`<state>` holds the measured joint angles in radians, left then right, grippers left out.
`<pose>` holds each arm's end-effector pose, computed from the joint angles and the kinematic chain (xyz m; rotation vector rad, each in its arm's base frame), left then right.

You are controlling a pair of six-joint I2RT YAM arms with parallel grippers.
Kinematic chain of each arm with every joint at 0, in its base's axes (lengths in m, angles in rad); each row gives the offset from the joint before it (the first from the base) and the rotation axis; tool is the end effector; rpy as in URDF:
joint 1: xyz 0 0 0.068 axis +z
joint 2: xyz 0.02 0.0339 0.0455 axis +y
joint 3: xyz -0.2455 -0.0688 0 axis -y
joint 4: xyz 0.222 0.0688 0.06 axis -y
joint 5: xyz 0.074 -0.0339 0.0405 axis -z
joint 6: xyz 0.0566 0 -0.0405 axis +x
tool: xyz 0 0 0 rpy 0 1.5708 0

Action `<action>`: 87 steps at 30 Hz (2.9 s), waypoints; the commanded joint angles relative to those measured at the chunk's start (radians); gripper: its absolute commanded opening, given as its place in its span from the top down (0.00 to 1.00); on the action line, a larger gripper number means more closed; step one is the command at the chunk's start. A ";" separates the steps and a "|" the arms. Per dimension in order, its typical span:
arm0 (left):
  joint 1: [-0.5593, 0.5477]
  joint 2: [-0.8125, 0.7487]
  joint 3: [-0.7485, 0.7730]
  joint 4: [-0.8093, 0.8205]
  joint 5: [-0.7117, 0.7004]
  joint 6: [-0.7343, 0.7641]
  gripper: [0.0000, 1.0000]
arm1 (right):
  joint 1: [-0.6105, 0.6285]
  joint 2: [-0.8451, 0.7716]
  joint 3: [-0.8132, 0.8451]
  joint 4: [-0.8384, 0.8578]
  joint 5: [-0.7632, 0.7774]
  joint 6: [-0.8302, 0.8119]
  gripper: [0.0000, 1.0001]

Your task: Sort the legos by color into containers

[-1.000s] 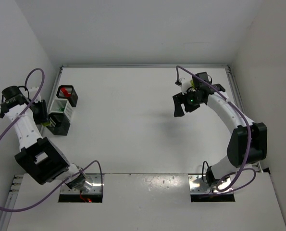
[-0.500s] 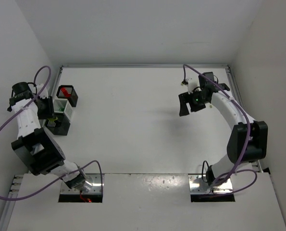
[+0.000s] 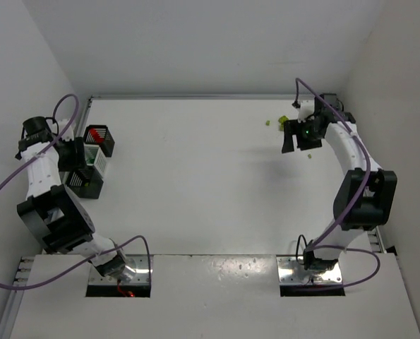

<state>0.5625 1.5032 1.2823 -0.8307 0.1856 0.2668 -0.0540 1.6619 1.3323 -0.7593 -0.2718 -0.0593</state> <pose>0.2572 0.1498 0.2558 -0.3186 2.5745 0.0566 0.3317 -0.0027 0.2290 -0.0953 2.6283 0.3223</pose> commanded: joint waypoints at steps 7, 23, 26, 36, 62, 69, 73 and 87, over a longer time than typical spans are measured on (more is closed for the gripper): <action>-0.009 -0.173 0.152 -0.019 0.225 0.000 0.34 | -0.116 0.382 0.555 -0.046 0.025 0.021 0.32; -0.087 -0.193 0.177 -0.039 0.387 -0.116 0.25 | -0.118 0.728 0.843 0.153 -0.083 0.058 0.25; -0.096 -0.182 0.176 -0.048 0.397 -0.127 0.25 | -0.098 0.763 0.890 0.135 -0.070 0.058 0.25; -0.096 -0.124 0.186 -0.076 0.431 -0.169 0.24 | -0.052 0.797 0.798 0.153 -0.008 0.096 0.28; -0.096 -0.199 0.149 -0.056 0.436 -0.103 0.23 | -0.024 0.632 0.527 0.255 0.021 0.049 0.85; -0.096 -0.253 0.063 -0.116 0.619 -0.054 0.22 | 0.142 0.111 0.007 0.275 -0.277 -0.171 0.88; -0.133 -0.264 -0.040 -0.168 0.813 -0.044 0.22 | 0.273 -0.065 -0.078 0.275 -0.426 -0.139 0.89; -0.395 -0.178 -0.196 -0.142 1.267 -0.172 0.20 | 0.638 -0.065 0.062 0.312 -0.475 -0.007 0.93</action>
<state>0.2192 1.3071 1.0775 -1.0111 1.3167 0.1287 0.5270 1.5684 1.3266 -0.4618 -0.7315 -0.0765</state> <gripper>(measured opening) 0.797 0.361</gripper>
